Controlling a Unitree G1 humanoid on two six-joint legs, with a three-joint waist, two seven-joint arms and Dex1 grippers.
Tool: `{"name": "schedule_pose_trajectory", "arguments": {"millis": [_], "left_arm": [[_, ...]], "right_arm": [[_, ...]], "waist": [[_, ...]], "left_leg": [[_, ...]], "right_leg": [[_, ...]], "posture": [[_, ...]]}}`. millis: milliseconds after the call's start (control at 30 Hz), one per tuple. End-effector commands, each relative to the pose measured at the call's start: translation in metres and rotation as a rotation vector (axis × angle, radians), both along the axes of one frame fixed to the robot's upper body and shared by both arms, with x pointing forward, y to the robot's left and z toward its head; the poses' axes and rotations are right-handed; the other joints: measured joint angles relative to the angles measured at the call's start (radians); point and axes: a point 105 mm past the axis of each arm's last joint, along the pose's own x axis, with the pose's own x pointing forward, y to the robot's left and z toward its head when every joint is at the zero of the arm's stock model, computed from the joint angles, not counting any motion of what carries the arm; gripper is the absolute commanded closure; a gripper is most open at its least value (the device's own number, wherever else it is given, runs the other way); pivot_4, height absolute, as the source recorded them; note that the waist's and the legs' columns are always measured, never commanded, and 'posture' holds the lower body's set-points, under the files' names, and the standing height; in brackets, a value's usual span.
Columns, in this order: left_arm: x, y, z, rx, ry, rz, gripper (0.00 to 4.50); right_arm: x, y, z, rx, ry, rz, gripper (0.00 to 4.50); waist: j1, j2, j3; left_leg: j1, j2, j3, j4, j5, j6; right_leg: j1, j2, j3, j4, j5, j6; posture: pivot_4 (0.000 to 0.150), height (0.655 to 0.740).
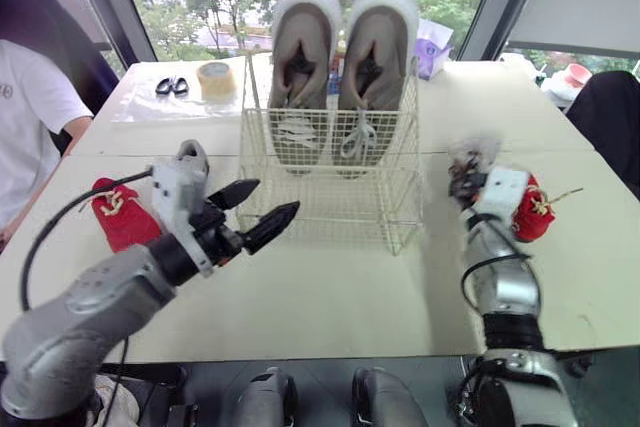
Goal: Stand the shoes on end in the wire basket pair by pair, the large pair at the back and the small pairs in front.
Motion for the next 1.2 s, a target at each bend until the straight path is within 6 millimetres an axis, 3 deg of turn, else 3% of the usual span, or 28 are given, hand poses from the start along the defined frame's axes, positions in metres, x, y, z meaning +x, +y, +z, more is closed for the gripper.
{"name": "schedule_pose_trajectory", "arguments": {"millis": [33, 67, 167, 267, 300, 367, 400, 500, 633, 733, 1067, 1200], "left_arm": [[-0.002, 0.02, 0.043, -0.162, -0.041, -0.075, 0.0], [0.001, 0.026, 0.055, -0.191, -0.057, -0.083, 0.0], [0.006, 0.037, 0.075, -0.225, -0.082, -0.083, 0.0], [0.016, 0.053, 0.108, -0.317, -0.146, -0.089, 0.0], [0.018, 0.058, 0.12, -0.345, -0.176, -0.108, 0.0], [0.022, 0.062, 0.134, -0.368, -0.204, -0.137, 0.0], [0.023, 0.063, 0.136, -0.366, -0.206, -0.144, 0.0], [0.026, 0.059, 0.149, -0.378, -0.211, -0.223, 0.0], [0.03, 0.044, 0.149, -0.309, -0.199, -0.308, 0.0], [0.028, 0.032, 0.149, -0.281, -0.186, -0.401, 0.0], [0.025, 0.021, 0.14, -0.214, -0.126, -0.552, 0.0], [0.029, 0.036, 0.144, -0.238, -0.14, -0.503, 0.0]], "right_arm": [[-0.02, 0.009, 0.161, -0.221, -0.459, 0.108, 3.85], [-0.028, 0.017, 0.193, -0.307, -0.528, 0.167, 3.85], [-0.041, 0.036, 0.239, -0.44, -0.617, 0.32, 3.85], [-0.075, 0.079, 0.293, -0.68, -0.694, 0.649, 3.85], [-0.09, 0.103, 0.295, -0.702, -0.676, 0.857, 3.85], [-0.112, 0.142, 0.276, -0.795, -0.572, 1.187, 3.85], [-0.116, 0.15, 0.268, -0.813, -0.528, 1.266, 3.85], [-0.126, 0.172, 0.247, -0.954, -0.433, 1.419, 3.85], [-0.13, 0.185, 0.236, -1.035, -0.419, 1.501, 3.85], [-0.124, 0.191, 0.226, -1.077, -0.41, 1.517, 3.85], [-0.113, 0.194, 0.214, -1.13, -0.4, 1.506, 3.85], [-0.109, 0.187, 0.222, -1.044, -0.411, 1.485, 3.85]], "waist": [[-0.008, 0.002, 0.001], [-0.014, 0.004, 0.004], [-0.018, 0.002, 0.003], [-0.018, -0.001, 0.004], [-0.018, -0.001, 0.004], [-0.017, -0.002, 0.004], [-0.017, -0.002, 0.004], [-0.016, -0.003, 0.004], [-0.007, -0.006, 0.004], [-0.009, -0.006, 0.005], [-0.017, -0.007, 0.005], [-0.017, -0.007, 0.005]], "left_leg": [[0.0, 0.0, 0.0, 0.0, 0.0, 0.0], [0.0, 0.0, 0.0, -0.001, 0.0, 0.0], [0.001, 0.001, -0.001, -0.005, 0.001, -0.001], [0.01, 0.001, 0.001, -0.014, 0.002, -0.003], [0.01, 0.001, 0.001, -0.014, 0.002, -0.003], [0.01, 0.001, 0.001, -0.015, 0.002, -0.003], [0.01, 0.002, 0.001, -0.015, 0.002, -0.003], [0.01, 0.002, 0.002, -0.014, 0.002, -0.003], [0.008, 0.0, 0.002, -0.013, 0.002, -0.003], [0.008, -0.001, 0.002, -0.013, 0.002, -0.004], [0.007, 0.0, 0.003, -0.014, 0.006, -0.01], [0.007, 0.0, 0.003, -0.014, 0.006, -0.011]], "right_leg": [[0.0, 0.0, 0.0, 0.0, 0.0, 0.0], [-0.001, 0.001, 0.0, 0.0, 0.0, 0.0], [-0.001, 0.003, 0.0, 0.0, 0.0, 0.001], [0.004, 0.004, 0.0, -0.002, -0.002, 0.002], [0.003, 0.004, 0.0, -0.002, -0.001, 0.001], [0.003, 0.004, 0.0, -0.001, -0.001, 0.001], [0.003, 0.004, 0.0, -0.001, -0.001, 0.001], [0.003, 0.003, 0.0, -0.002, -0.001, 0.001], [0.003, 0.001, -0.001, -0.002, -0.001, 0.001], [0.003, 0.0, -0.001, -0.002, -0.001, 0.002], [0.001, 0.001, -0.001, -0.001, -0.001, 0.002], [0.001, 0.001, -0.001, -0.001, -0.001, 0.002]], "posture": [[0.15, 0.74], [0.15, 0.74], [0.15, 0.74], [0.15, 0.74], [0.15, 0.74], [0.15, 0.74], [0.15, 0.74], [0.15, 0.74], [0.15, 0.74], [0.15, 0.74], [0.15, 0.74], [0.15, 0.74]]}}
